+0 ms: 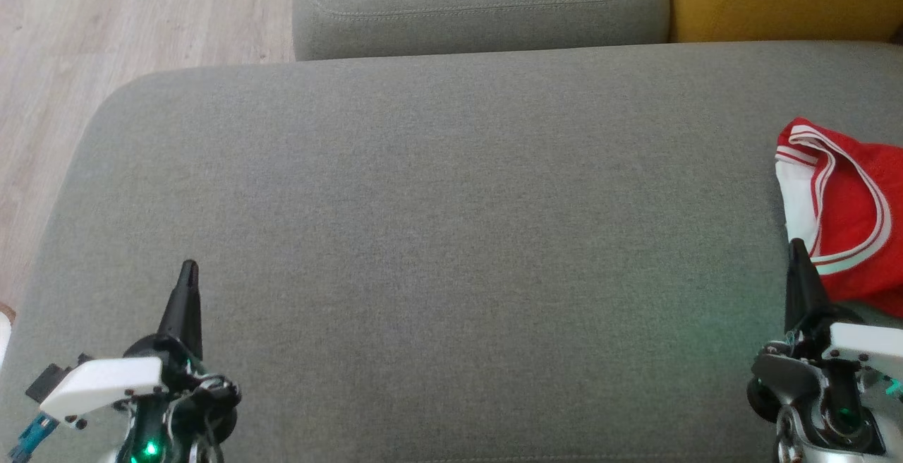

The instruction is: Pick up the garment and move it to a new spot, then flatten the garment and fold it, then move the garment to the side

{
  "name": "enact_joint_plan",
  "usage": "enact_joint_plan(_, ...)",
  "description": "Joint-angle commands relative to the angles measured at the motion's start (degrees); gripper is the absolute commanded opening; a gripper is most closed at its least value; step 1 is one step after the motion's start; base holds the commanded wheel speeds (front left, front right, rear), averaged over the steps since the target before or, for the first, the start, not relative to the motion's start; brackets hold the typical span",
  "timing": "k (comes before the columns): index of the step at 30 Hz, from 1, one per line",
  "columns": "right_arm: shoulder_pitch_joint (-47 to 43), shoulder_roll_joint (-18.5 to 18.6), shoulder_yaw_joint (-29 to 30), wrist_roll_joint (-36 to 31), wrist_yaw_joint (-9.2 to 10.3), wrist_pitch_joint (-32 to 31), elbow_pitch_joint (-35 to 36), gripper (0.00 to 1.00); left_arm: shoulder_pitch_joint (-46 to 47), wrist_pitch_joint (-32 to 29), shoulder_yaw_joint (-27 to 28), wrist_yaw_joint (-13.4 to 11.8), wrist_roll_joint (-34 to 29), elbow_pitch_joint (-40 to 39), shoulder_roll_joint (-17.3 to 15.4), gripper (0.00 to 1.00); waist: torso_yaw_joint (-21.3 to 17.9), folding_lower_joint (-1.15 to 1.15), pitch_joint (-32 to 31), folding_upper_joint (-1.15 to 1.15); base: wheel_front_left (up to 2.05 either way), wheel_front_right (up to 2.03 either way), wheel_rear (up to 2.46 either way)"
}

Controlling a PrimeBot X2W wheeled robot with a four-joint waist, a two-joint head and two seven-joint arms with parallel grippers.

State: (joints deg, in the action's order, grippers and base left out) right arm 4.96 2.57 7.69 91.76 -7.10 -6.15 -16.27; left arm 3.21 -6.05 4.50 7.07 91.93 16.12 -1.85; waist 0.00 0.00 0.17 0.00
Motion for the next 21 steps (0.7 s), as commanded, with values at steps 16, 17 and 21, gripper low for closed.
enact_joint_plan(16,1.22,0.31,-1.16,0.40,-0.39,-0.34,2.24,0.00,2.99,-0.43,2.01,0.42,0.25,-2.07,-1.03,0.00,0.00,0.00,0.00,0.00,0.00,0.00,0.00)
enact_joint_plan(17,1.22,0.31,-1.16,0.40,-0.39,-0.34,2.24,0.00,2.99,-0.43,2.01,0.42,0.25,-2.07,-1.03,0.00,0.00,0.00,0.00,0.00,0.00,0.00,0.00)
enact_joint_plan(21,1.22,0.31,-1.17,0.40,-0.39,-0.34,2.24,0.00,2.99,-0.43,2.01,0.42,0.25,-2.07,-1.03,0.00,0.00,0.00,0.00,0.00,0.00,0.00,0.00)
